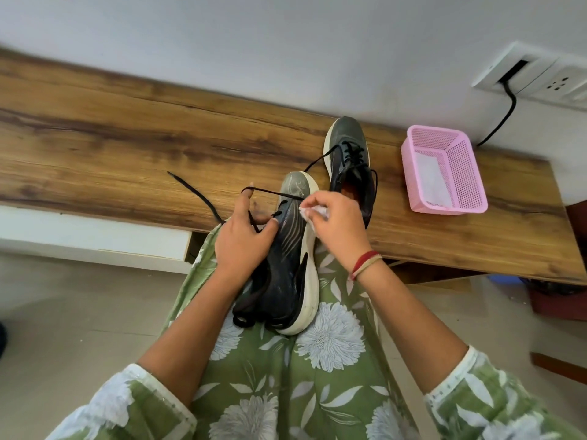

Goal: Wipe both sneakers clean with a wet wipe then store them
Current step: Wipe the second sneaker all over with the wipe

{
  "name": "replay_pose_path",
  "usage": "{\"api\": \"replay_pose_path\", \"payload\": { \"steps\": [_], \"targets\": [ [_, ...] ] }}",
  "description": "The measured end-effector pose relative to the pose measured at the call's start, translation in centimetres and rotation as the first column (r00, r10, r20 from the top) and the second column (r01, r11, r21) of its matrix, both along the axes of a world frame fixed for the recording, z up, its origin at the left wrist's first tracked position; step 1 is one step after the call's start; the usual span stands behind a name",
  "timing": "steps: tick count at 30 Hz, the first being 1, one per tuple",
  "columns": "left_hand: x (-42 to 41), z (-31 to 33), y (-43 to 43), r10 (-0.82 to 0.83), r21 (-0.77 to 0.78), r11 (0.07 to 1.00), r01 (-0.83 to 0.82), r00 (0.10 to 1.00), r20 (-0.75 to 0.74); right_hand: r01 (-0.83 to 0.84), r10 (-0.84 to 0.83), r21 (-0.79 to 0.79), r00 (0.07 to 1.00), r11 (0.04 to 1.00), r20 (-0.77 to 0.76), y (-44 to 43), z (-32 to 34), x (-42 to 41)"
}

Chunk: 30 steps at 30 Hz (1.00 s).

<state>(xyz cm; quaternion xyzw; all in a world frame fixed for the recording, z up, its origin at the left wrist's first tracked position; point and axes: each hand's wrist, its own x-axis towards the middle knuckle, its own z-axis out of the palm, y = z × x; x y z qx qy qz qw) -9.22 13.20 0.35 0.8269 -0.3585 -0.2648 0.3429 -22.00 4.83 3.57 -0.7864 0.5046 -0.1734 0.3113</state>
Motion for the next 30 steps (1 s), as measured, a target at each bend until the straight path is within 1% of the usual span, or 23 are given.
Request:
{"api": "replay_pose_path", "payload": {
  "steps": [2,3,6,7,8,10,11,13,15,17,18,19,20,21,22,23,24,25,27,28,29,30],
  "targets": [
    [0.2,0.1,0.1,-0.023,0.006,1.0,0.023,1.0,-0.013,0.049,-0.049,0.0,0.998,0.999,0.044,-0.9,0.0,0.2],
    [0.2,0.2,0.1,-0.04,-0.001,0.999,0.04,0.999,-0.022,0.039,-0.039,-0.002,0.998,0.999,0.039,-1.1,0.0,0.4],
    [0.5,0.5,-0.1,-0.096,-0.039,0.995,0.095,0.995,-0.032,-0.056,0.055,-0.024,0.997,0.998,-0.057,-0.7,-0.3,0.6],
    [0.6,0.8,-0.4,-0.133,-0.045,0.99,0.132,0.991,-0.029,-0.059,0.057,-0.029,0.996,0.998,-0.062,-0.4,-0.4,0.3],
    [0.9,1.2,-1.0,-0.178,-0.029,0.984,0.177,0.984,-0.007,-0.038,0.037,-0.023,0.998,0.999,-0.044,-0.1,-0.5,-0.2],
    [1.4,2.0,-3.1,-0.291,0.063,0.956,0.286,0.952,0.095,0.028,-0.029,0.025,1.0,0.999,0.01,0.6,-0.8,-1.5],
    [1.4,2.5,-4.2,-0.361,0.113,0.931,0.347,0.921,0.147,0.057,-0.059,0.06,0.998,0.997,0.036,1.1,-1.0,-2.1],
    [0.8,3.5,-5.9,-0.471,0.143,0.882,0.449,0.857,0.208,0.085,-0.095,0.127,0.993,0.988,0.075,2.1,-1.4,-3.1],
    [-0.2,4.1,-6.4,-0.544,0.082,0.838,0.54,0.811,0.215,0.093,-0.113,0.167,0.987,0.981,0.113,3.1,-1.8,-3.8],
    [-0.8,4.5,-5.9,-0.574,-0.094,0.791,0.605,0.786,0.231,0.101,-0.13,0.183,0.98,0.978,0.153,3.6,-1.9,-4.2],
    [-0.9,4.7,-5.6,-0.554,-0.188,0.78,0.597,0.798,0.238,0.103,-0.136,0.185,0.976,0.977,0.171,3.8,-1.8,-4.2],
    [-0.8,5.0,-5.4,-0.508,-0.264,0.788,0.557,0.829,0.232,0.107,-0.143,0.188,0.972,0.976,0.185,3.8,-1.8,-4.3],
    [-0.7,5.2,-5.1,-0.437,-0.323,0.815,0.481,0.876,0.202,0.111,-0.15,0.193,0.969,0.975,0.196,3.8,-1.8,-4.4],
    [-0.4,5.4,-4.8,-0.342,-0.361,0.857,0.369,0.93,0.137,0.116,-0.158,0.202,0.966,0.973,0.206,3.9,-1.8,-4.4],
    [0.1,5.3,-4.4,-0.234,-0.375,0.899,0.228,0.972,0.03,0.121,-0.169,0.216,0.961,0.969,0.22,3.9,-1.8,-4.3],
    [0.8,4.9,-4.1,-0.121,-0.359,0.93,0.081,0.988,-0.093,0.126,-0.182,0.232,0.954,0.964,0.239,3.9,-1.8,-4.3],
    [1.6,4.3,-3.8,-0.026,-0.317,0.948,-0.034,0.983,-0.184,0.131,-0.196,0.248,0.945,0.96,0.261,3.8,-1.7,-4.1],
    [2.2,3.6,-3.3,0.033,-0.248,0.965,-0.09,0.974,-0.224,0.135,-0.206,0.255,0.939,0.958,0.276,3.6,-1.6,-4.0],
    [2.4,1.6,-2.0,0.043,-0.118,0.99,-0.074,0.968,-0.248,0.144,-0.212,0.242,0.935,0.96,0.284,2.8,-1.3,-3.5],
    [1.8,0.9,-1.3,0.016,-0.102,0.994,-0.049,0.954,-0.299,0.15,-0.212,0.229,0.937,0.962,0.277,2.2,-1.2,-3.2],
    [1.2,0.4,-0.5,-0.02,-0.121,0.992,-0.025,0.935,-0.355,0.156,-0.212,0.217,0.941,0.964,0.263,1.5,-1.0,-2.8],
    [0.5,0.2,0.2,-0.058,-0.167,0.986,-0.005,0.928,-0.369,0.157,-0.206,0.205,0.947,0.966,0.246,0.7,-0.7,-2.3]
  ]
}}
